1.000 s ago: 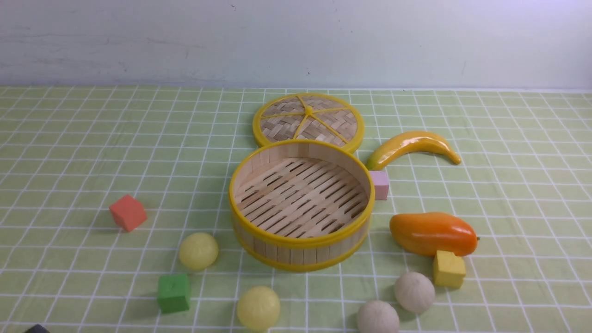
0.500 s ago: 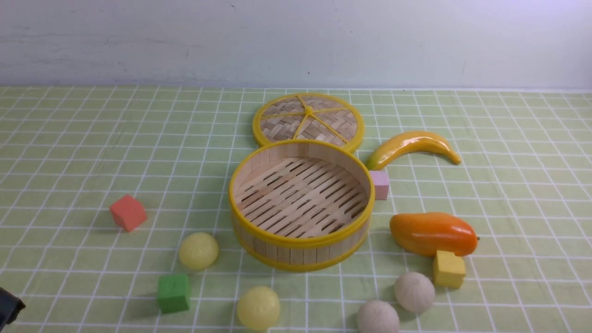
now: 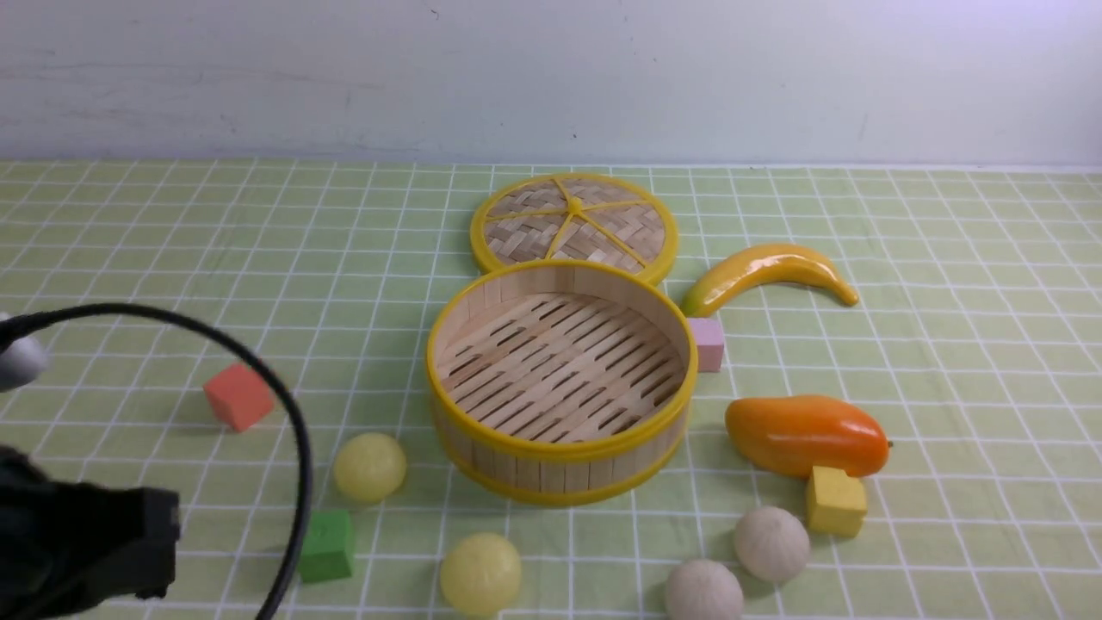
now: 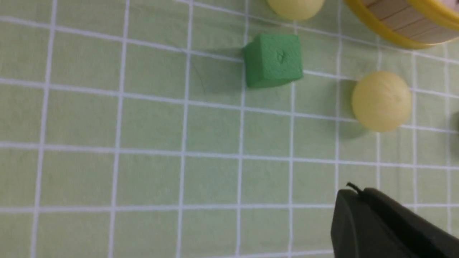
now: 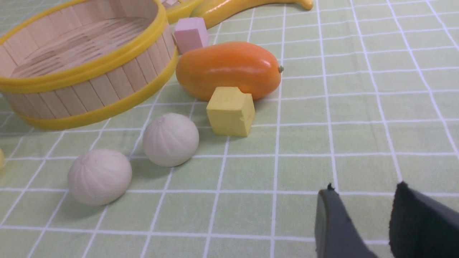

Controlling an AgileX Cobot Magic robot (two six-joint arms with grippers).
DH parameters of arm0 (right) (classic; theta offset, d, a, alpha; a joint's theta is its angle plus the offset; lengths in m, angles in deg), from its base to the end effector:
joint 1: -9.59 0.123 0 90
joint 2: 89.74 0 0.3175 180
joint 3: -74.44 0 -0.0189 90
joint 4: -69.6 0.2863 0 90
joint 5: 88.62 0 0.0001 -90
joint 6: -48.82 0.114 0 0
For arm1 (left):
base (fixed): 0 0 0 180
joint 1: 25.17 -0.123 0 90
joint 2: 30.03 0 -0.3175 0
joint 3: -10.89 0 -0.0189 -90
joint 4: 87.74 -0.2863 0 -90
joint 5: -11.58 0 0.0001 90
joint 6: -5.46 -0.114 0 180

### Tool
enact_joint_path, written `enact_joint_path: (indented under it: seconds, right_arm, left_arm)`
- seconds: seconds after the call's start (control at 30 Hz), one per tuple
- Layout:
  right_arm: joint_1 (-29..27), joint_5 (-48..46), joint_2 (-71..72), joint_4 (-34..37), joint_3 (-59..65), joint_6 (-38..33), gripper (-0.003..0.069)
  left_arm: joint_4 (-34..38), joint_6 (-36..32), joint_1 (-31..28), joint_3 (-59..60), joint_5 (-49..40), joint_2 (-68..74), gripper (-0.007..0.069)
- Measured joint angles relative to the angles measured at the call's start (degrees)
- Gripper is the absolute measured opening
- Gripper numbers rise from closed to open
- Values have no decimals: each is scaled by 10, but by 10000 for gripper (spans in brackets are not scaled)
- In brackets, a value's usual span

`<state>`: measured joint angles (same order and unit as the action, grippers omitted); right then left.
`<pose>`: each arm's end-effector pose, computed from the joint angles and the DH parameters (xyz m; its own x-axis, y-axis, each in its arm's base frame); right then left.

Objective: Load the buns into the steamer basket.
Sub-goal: Use the left arm to grab a steamed stuffed bun

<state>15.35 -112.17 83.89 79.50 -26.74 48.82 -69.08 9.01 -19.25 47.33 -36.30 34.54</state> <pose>0.0749 0.0154 0.1650 -0.3366 0.1245 -0.9334 -0.1132 0.9787 0.1713 0.2041 -0.0484 0.2803 -0.8677 -0.1843 -0.4617 -0.0168 0.9391 -0.3433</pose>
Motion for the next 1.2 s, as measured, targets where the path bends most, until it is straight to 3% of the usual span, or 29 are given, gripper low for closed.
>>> enact_joint_path:
  seconds: [0.07,0.13,0.3,0.53,0.9,1.07,1.2]
  right_arm:
    - [0,0,0,0,0,0,239]
    - [0,0,0,0,0,0,239]
    - [0,0,0,0,0,0,239]
    - [0,0,0,0,0,0,239]
    - [0,0,0,0,0,0,239]
    - [0,0,0,0,0,0,239]
    - [0,0,0,0,0,0,239]
  left_arm:
    - [1,-12,14,-19,6,40,-13]
    - [-2,-25,74,-62,17,103,-13]
    - [-42,6,128,-132,23,182,-13]
    - [-100,18,129,-204,39,307,4]
    - [-153,19,129,-259,83,426,280]
    - [-161,19,129,-259,104,445,281]
    - [-164,19,129,-259,114,460,237]
